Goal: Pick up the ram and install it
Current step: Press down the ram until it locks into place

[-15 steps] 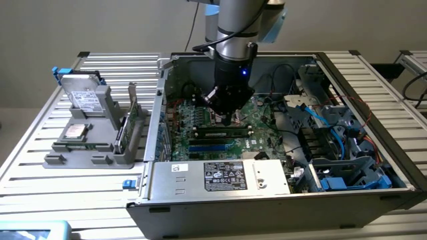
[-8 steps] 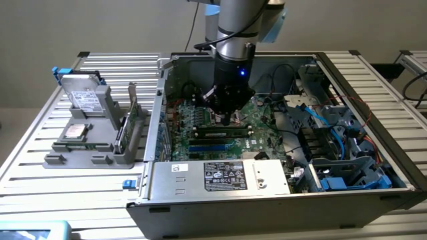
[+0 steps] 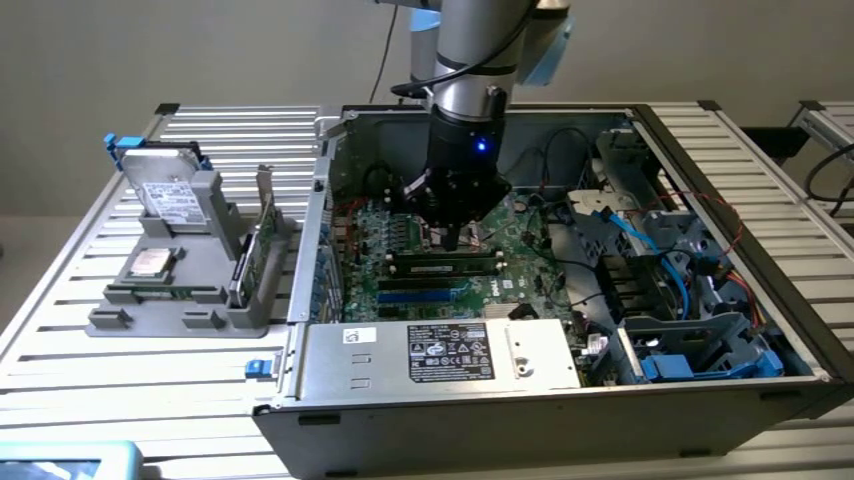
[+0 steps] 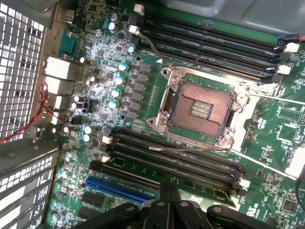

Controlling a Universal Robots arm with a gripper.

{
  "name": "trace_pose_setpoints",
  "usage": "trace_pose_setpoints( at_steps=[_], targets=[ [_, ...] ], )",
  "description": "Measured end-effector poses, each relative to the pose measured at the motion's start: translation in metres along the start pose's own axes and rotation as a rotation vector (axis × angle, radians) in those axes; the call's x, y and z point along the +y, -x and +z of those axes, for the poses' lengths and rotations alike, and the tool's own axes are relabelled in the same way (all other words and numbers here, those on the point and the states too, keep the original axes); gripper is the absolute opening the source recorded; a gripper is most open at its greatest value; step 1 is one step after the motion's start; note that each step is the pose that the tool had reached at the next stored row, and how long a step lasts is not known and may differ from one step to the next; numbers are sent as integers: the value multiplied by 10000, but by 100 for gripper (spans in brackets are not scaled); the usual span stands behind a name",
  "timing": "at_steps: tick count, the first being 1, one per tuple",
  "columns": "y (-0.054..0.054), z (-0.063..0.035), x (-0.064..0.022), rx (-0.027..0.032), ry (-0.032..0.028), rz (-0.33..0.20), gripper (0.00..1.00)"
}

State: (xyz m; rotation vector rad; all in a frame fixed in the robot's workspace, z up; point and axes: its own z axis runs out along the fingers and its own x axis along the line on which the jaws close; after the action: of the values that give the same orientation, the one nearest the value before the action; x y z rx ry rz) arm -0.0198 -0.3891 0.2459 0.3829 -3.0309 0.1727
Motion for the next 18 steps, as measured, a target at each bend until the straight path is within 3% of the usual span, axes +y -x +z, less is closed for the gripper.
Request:
trace_pose_setpoints(
  at_steps=[11,16,18],
  targets=[
    [0,0,0,-65,48,1013,11],
    [1,0,-1,-49,-57,1265,11],
    [1,0,-1,-83,-76,1357,11]
  ],
)
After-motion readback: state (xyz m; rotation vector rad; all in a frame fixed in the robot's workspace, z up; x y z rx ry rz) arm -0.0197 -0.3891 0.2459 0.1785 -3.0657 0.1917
